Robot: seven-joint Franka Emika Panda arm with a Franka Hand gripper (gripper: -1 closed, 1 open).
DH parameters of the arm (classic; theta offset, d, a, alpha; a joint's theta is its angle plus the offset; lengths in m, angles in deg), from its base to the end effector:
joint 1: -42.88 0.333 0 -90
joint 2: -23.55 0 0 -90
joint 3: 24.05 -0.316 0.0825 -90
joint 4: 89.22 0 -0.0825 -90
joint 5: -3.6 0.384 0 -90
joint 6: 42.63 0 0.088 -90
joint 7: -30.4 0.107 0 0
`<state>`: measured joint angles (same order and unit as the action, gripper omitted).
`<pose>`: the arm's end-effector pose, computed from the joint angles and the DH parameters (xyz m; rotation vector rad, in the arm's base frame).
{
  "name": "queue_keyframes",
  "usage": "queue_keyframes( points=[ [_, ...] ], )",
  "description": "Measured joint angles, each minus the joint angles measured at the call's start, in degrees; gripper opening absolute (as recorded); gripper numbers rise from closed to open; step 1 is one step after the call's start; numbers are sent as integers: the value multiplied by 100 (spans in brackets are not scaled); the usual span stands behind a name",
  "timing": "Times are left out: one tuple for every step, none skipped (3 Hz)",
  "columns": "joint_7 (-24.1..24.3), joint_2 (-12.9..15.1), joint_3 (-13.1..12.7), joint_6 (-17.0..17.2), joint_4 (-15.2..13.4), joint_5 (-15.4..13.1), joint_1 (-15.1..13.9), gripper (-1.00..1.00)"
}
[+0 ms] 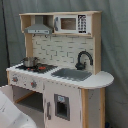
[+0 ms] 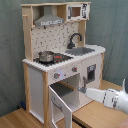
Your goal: Play with the kitchen
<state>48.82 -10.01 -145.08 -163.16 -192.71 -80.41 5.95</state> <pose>0.0246 0.6557 0.4104 0.6753 1.4651 1.2855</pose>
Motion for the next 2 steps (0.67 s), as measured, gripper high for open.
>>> queue_keyframes(
  points=[
    [473, -381, -64, -208, 258, 0, -202, 100],
    [935, -729, -166, -340, 499, 5, -383, 100]
  ],
)
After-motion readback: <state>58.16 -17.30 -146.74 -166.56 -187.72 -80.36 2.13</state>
